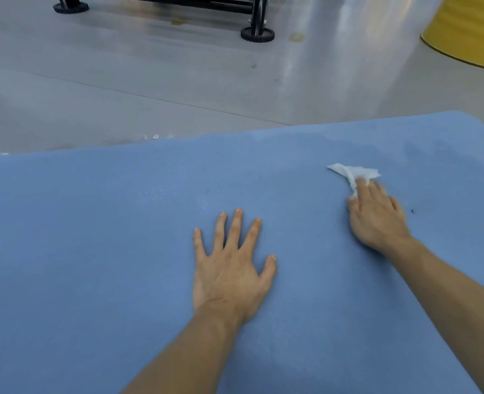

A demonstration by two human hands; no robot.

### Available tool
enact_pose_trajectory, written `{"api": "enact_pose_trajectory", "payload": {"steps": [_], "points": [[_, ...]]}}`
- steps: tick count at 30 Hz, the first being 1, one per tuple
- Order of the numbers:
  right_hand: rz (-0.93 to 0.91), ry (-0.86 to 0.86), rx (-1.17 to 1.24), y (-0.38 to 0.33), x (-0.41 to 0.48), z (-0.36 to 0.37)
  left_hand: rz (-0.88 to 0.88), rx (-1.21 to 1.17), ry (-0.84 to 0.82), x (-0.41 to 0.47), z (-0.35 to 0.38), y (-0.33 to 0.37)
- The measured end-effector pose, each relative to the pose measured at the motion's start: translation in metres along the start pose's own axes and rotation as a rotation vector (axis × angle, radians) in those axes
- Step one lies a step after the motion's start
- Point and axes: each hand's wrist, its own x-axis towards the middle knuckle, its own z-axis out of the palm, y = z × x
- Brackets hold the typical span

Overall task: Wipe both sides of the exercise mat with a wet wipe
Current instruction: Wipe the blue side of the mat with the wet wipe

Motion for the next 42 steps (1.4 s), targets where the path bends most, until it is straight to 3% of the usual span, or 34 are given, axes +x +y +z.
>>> {"api": "enact_pose_trajectory", "payload": {"steps": [5, 7, 12, 17, 20, 28, 32, 34, 39, 42], "points": [[0.237, 0.087, 0.056, 0.023, -0.006, -0.006, 0.004, -0.008, 0.006, -0.001, 0.0, 0.0], [0.112, 0.053, 0.072, 0.007, -0.007, -0.005, 0.004, -0.015, 0.009, -0.001, 0.001, 0.0], [-0.475, -0.089, 0.099, -0.058, -0.039, -0.001, -0.003, -0.007, 0.004, 0.0, 0.001, 0.001], [-0.628, -0.16, 0.009, -0.078, -0.077, -0.002, -0.009, 0.005, -0.015, -0.001, -0.001, 0.001], [-0.518, -0.134, -0.029, -0.053, -0.066, -0.003, -0.006, 0.008, -0.011, 0.001, -0.001, 0.001], [0.095, -0.013, -0.019, 0.064, -0.041, -0.017, -0.006, 0.0, -0.021, -0.001, -0.003, 0.001], [0.241, -0.02, 0.046, 0.062, -0.043, -0.018, -0.006, 0.003, -0.023, -0.001, -0.003, 0.002], [0.131, -0.025, 0.097, 0.044, -0.044, -0.017, -0.006, 0.0, -0.018, -0.001, -0.002, 0.002], [-0.436, -0.124, 0.143, -0.028, -0.069, -0.006, -0.009, 0.011, -0.017, 0.0, -0.002, 0.002], [-0.569, -0.229, 0.135, -0.057, -0.087, -0.008, -0.01, 0.007, -0.02, -0.001, -0.003, 0.002]]}}
